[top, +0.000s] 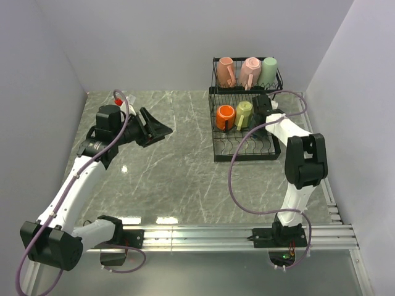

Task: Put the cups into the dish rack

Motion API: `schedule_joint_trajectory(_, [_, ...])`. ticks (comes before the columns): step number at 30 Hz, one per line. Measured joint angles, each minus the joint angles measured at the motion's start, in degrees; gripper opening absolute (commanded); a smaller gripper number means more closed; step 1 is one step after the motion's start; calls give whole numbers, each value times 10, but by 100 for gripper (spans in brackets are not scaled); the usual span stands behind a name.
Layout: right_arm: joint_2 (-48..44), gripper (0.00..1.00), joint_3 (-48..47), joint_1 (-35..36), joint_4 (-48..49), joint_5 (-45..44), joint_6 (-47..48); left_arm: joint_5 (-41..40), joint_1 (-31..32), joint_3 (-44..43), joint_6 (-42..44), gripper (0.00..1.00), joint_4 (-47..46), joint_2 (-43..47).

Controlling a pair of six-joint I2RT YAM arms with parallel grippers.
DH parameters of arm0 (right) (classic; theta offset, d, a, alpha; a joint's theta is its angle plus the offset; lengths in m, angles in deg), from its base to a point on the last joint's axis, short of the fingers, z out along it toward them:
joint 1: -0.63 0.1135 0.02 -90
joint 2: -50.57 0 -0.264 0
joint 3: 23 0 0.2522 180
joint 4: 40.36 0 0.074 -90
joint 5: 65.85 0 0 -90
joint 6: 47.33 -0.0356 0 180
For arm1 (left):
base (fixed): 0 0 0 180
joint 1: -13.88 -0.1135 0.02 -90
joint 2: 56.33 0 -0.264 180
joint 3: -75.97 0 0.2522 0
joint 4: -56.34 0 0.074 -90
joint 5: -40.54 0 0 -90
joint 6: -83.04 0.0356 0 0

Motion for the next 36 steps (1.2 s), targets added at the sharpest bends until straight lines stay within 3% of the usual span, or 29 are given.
schedule_joint_trajectory(2, [8,14,-7,-1,3,0,-2,-1,0,-2,3,64,4,-6])
schedule_joint_trajectory(3, [10,31,-8,-1,6,0,-3,-1,0,-2,4,64,4,-9])
schedule_joint_trajectory(5, [10,51,-8,-2,10,0,-7,-3,0,-2,4,64,5,-13])
schedule_joint_trajectory(10, [8,65,-8,-2,17,-1,-7,-5,0,-2,4,64,4,-13])
schedule_joint_trajectory(21, [-79,68,6,-2,4,-5,-5,-5,0,-2,13,65,3,-12])
schedule_joint_trajectory(36, [-426,67,133,20,-31,69,-8,-9,2,7,43,65,9,9])
